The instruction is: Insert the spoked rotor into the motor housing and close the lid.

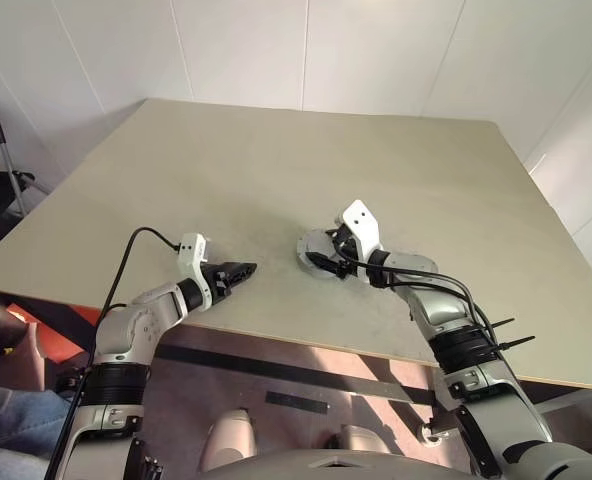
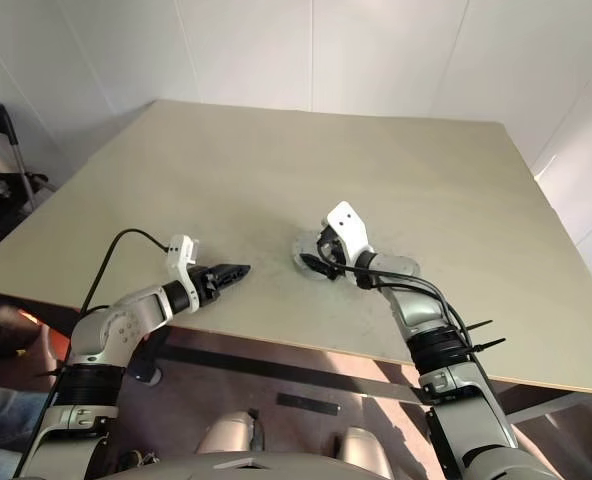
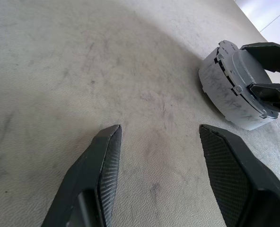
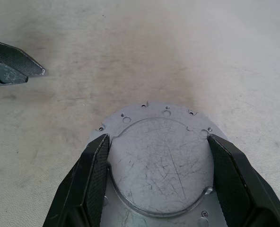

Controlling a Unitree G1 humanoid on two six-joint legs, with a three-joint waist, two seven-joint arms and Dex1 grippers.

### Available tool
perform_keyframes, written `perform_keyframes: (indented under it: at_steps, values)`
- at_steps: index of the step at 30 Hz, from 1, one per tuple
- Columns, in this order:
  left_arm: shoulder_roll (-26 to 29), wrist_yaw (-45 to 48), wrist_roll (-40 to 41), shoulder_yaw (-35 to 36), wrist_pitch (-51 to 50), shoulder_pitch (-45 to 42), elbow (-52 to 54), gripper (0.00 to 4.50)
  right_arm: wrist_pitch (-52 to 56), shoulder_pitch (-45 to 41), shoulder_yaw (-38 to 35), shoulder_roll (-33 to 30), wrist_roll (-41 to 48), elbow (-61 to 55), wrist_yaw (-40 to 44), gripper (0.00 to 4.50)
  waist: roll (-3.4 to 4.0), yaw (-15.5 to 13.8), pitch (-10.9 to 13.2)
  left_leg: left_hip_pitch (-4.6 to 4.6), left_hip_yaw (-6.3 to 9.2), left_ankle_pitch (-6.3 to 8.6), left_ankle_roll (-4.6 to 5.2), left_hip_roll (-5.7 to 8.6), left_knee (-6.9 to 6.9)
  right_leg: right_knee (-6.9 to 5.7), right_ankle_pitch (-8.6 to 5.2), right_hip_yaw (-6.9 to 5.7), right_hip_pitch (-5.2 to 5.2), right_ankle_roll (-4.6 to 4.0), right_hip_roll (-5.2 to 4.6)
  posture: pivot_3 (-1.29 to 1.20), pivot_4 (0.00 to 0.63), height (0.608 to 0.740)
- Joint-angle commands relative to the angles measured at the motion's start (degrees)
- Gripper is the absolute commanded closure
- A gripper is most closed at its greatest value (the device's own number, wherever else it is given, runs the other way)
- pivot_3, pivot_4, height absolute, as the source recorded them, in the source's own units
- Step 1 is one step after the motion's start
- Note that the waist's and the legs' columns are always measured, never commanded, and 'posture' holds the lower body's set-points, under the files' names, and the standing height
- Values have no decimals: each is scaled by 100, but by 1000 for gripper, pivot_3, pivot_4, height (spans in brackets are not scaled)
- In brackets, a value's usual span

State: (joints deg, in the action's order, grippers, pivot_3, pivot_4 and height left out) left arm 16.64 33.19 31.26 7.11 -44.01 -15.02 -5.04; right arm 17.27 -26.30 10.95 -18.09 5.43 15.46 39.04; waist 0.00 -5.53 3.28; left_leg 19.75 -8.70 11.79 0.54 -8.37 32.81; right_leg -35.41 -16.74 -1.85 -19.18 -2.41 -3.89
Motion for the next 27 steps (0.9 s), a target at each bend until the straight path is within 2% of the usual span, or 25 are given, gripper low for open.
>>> perform_keyframes:
  at_steps: [1,13,27]
  values:
    - [-105,-37,139,83,-18,-64,116,1735,316,117,121,-180,-297,319,-85,1329,0,-1,0,0,0,0,0,0,0,0,0,0,0,0,0,0,0,740]
    - [-141,-76,10,-88,-102,-82,107,1735,1204,301,49,-315,165,-423,366,1329,0,-54,-3,24,2,14,23,4,0,33,0,-1,4,1,0,0,0,740]
    - [-138,-117,52,-40,-139,-103,124,1735,905,492,491,-532,-189,-234,478,1329,-4,-41,-24,19,2,27,40,5,-1,60,2,-3,22,3,0,0,0,740]
